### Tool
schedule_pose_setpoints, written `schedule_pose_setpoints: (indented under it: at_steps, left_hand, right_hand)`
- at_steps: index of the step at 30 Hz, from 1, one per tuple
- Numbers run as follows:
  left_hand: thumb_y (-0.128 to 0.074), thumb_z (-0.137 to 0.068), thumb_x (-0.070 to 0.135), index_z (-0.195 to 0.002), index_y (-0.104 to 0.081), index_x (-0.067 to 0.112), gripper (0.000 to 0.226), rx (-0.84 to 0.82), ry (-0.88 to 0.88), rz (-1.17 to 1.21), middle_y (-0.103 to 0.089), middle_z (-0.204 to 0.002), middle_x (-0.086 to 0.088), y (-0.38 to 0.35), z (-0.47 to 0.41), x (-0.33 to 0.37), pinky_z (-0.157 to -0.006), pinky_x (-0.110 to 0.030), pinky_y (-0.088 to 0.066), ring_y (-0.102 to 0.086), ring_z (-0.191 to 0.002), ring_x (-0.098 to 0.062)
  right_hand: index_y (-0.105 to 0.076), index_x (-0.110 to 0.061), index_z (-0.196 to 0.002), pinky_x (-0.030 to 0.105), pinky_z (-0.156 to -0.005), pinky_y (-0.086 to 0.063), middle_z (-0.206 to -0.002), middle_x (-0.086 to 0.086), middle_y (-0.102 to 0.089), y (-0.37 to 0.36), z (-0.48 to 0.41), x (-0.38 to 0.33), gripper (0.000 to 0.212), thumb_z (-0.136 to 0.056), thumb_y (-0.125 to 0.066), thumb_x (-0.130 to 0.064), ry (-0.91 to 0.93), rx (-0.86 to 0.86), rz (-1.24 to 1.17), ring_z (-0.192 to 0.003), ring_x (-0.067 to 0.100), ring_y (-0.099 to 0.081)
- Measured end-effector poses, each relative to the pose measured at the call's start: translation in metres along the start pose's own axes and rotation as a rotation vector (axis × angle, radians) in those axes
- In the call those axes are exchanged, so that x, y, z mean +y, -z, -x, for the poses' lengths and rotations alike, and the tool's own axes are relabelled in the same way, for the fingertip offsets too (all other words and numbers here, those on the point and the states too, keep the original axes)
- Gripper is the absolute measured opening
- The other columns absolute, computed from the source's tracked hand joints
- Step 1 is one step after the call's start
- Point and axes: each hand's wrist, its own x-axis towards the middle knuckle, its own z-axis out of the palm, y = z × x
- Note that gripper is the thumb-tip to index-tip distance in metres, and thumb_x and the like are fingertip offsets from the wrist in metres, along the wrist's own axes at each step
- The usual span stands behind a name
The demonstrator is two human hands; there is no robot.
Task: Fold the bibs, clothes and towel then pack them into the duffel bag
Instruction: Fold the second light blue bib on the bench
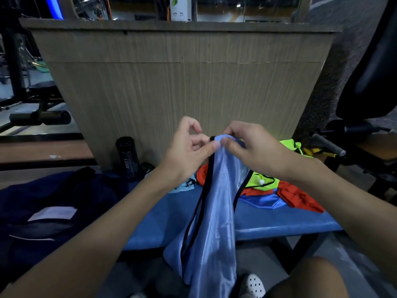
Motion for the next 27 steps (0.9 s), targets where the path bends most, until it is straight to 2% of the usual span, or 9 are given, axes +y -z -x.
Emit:
schedule_pose_setpoints:
  at_steps: [2,4,10,13,17,19,22,25,27]
  left_hand:
    - [-0.065,-0.09,-0.003,-0.1,-0.044,0.017,0.031,0.0,0.046,0.039,-0.064,-0.066,0.006,-0.006,0.008,-0.008,-0.067,-0.025,-0.049,-0.059,-0.066,-0.011]
    - [-0.066,-0.09,-0.003,-0.093,-0.059,0.014,0.019,0.009,0.06,0.011,-0.065,-0.067,0.01,-0.009,0.014,-0.017,-0.068,-0.021,-0.049,-0.06,-0.066,-0.005]
    - [-0.065,-0.09,-0.003,-0.086,-0.068,0.018,0.022,-0.051,0.068,-0.012,-0.07,-0.076,0.012,-0.017,0.018,-0.024,-0.076,-0.017,-0.051,-0.065,-0.075,0.0]
    - [-0.063,-0.092,0.001,-0.076,-0.066,0.015,0.021,-0.074,0.087,-0.116,-0.065,-0.071,0.01,-0.025,0.024,-0.036,-0.07,-0.02,-0.046,-0.058,-0.069,-0.002]
    - [-0.061,-0.092,0.029,-0.068,-0.063,0.024,0.024,-0.05,0.156,-0.18,-0.056,-0.061,0.015,-0.025,0.034,-0.056,-0.064,-0.031,-0.039,-0.048,-0.061,-0.009]
    - [-0.061,-0.093,0.027,-0.063,-0.057,0.027,0.03,-0.032,0.117,-0.203,-0.045,-0.058,0.016,-0.024,0.033,-0.055,-0.06,-0.028,-0.034,-0.04,-0.058,-0.007]
    - [-0.058,-0.099,0.013,-0.065,-0.053,0.02,0.035,-0.025,0.075,-0.156,-0.04,-0.056,0.015,-0.022,0.027,-0.045,-0.054,-0.022,-0.029,-0.034,-0.054,-0.004]
    - [-0.056,-0.1,0.011,-0.074,-0.062,0.017,0.027,-0.043,0.065,-0.152,-0.056,-0.065,0.008,-0.02,0.02,-0.037,-0.062,-0.024,-0.038,-0.047,-0.063,-0.006]
    - [-0.058,-0.098,0.008,-0.077,-0.065,0.023,0.027,-0.027,0.062,-0.123,-0.064,-0.068,0.013,-0.018,0.017,-0.033,-0.065,-0.021,-0.043,-0.055,-0.066,-0.003]
  right_hand:
    - [-0.055,-0.01,-0.085,0.021,-0.056,-0.035,-0.064,-0.004,-0.05,-0.002,-0.001,-0.002,0.013,-0.096,-0.053,-0.016,0.0,0.036,0.014,-0.061,0.009,-0.045]
    - [-0.052,-0.012,-0.084,0.017,-0.054,-0.032,-0.061,-0.008,-0.045,-0.002,-0.001,-0.001,0.013,-0.097,-0.052,-0.014,-0.017,0.067,0.02,-0.058,0.006,-0.043]
    - [-0.046,-0.011,-0.091,0.031,-0.057,-0.027,-0.058,-0.005,-0.045,-0.005,0.002,0.005,0.011,-0.1,-0.045,-0.015,-0.064,0.092,0.03,-0.062,0.013,-0.048]
    - [-0.044,-0.01,-0.093,0.038,-0.058,-0.031,-0.059,0.002,-0.048,-0.002,-0.001,0.001,0.01,-0.101,-0.041,-0.016,-0.066,0.135,0.03,-0.061,0.024,-0.049]
    - [-0.041,-0.012,-0.089,0.026,-0.05,-0.03,-0.055,0.001,-0.044,0.006,-0.001,0.003,0.012,-0.1,-0.042,-0.016,-0.109,0.202,0.024,-0.054,0.019,-0.042]
    - [-0.043,-0.012,-0.088,0.024,-0.051,-0.031,-0.055,-0.001,-0.044,0.007,0.001,0.007,0.013,-0.099,-0.045,-0.017,-0.153,0.204,0.02,-0.054,0.014,-0.041]
    - [-0.05,-0.017,-0.09,0.028,-0.059,-0.036,-0.065,-0.006,-0.053,0.005,0.006,0.01,0.015,-0.097,-0.052,-0.03,-0.202,0.149,-0.056,-0.061,0.003,-0.05]
    - [-0.06,-0.026,-0.109,0.027,-0.08,-0.047,-0.095,-0.01,-0.066,0.006,0.012,0.002,0.048,-0.081,-0.06,-0.064,-0.222,0.024,-0.106,-0.089,0.004,-0.061]
    - [-0.063,-0.026,-0.116,0.019,-0.084,-0.043,-0.102,-0.018,-0.064,0.005,0.013,-0.002,0.06,-0.07,-0.07,-0.064,-0.214,-0.068,-0.074,-0.095,-0.004,-0.057]
